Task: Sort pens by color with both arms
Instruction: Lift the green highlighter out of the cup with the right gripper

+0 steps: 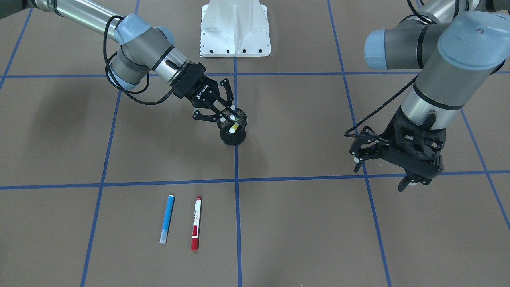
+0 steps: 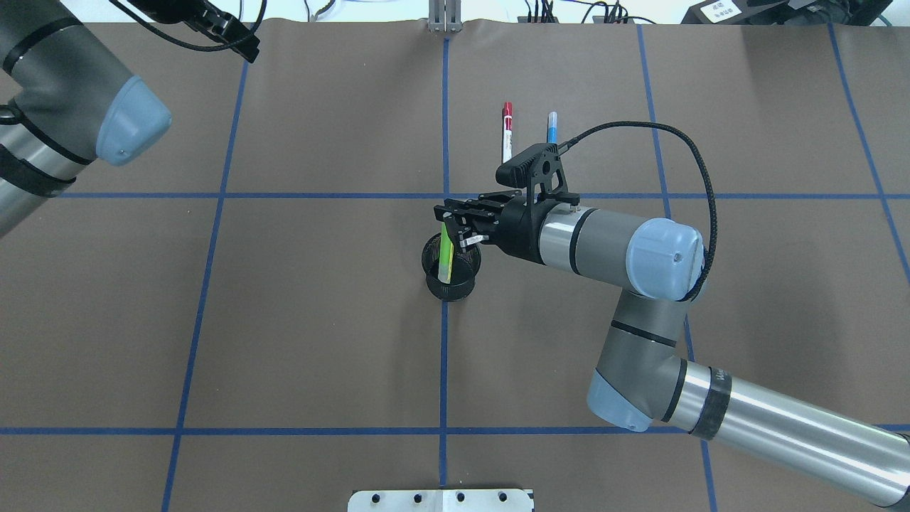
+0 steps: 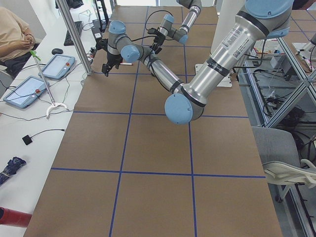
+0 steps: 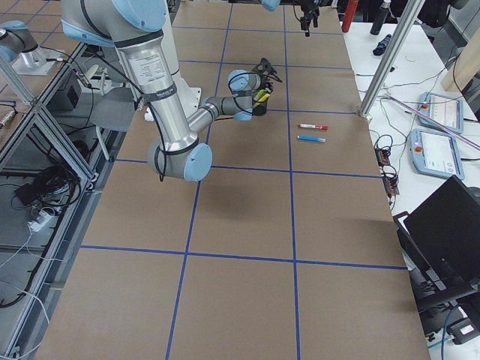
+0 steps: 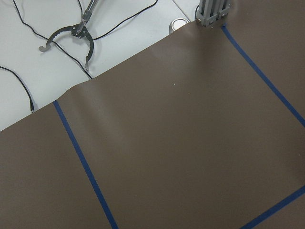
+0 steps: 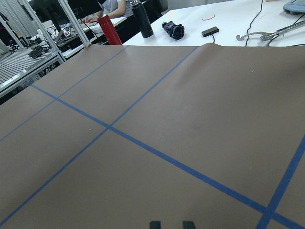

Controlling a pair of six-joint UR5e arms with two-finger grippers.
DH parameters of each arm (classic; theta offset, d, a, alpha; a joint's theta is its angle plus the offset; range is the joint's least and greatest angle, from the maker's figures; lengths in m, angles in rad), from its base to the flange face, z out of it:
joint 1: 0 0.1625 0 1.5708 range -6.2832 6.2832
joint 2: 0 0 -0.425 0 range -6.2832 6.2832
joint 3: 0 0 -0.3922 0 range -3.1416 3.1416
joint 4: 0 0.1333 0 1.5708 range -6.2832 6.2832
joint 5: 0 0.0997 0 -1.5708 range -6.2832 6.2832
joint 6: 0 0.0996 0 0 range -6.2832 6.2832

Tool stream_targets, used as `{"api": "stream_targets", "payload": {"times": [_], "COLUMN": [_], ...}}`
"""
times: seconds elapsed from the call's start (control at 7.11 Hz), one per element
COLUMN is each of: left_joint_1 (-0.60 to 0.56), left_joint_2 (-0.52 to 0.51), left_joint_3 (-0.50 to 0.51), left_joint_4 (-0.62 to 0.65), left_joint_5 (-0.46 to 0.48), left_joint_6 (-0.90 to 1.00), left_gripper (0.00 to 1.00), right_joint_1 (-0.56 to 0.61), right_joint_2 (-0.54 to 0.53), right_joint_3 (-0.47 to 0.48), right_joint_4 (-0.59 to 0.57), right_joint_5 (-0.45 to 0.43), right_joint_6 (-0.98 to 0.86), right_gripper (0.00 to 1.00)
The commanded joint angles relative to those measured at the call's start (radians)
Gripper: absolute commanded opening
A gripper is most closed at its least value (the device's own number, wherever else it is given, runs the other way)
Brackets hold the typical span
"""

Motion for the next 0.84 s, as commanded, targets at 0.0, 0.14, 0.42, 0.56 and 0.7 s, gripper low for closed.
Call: {"api": "stream_targets", "payload": {"times": [0.0, 0.14, 0.42, 0.56, 0.7], "left_joint_1": [0.0, 0.002, 0.01, 0.01, 0.013], "left_joint_2": [0.001, 0.001, 0.004, 0.004, 0.004], "left_joint_3": [-0.001, -0.003, -0.02, -0.021, -0.024], "left_joint_4": [0.0, 0.0, 0.0, 0.0, 0.0], "left_joint_5": [-0.002, -0.002, -0.002, -0.002, -0.003], "left_joint_6": [-0.002, -0.002, -0.02, -0.02, -0.023], "left_gripper": [1.0, 1.0, 1.0, 1.0, 1.0], "right_joint_1": [0.0, -0.01, -0.053, -0.07, -0.076], "right_joint_2": [-0.002, 0.0, 0.015, 0.018, 0.02], "right_joint_3": [0.116, 0.203, 0.23, 0.226, 0.22], "right_joint_4": [-0.13, -0.256, -0.317, -0.318, -0.32], "right_joint_5": [-0.083, -0.144, -0.358, -0.478, -0.578], "right_joint_6": [0.008, 0.087, 0.201, 0.241, 0.285], "right_gripper": [0.0, 0.0, 0.0, 0.0, 0.0]}}
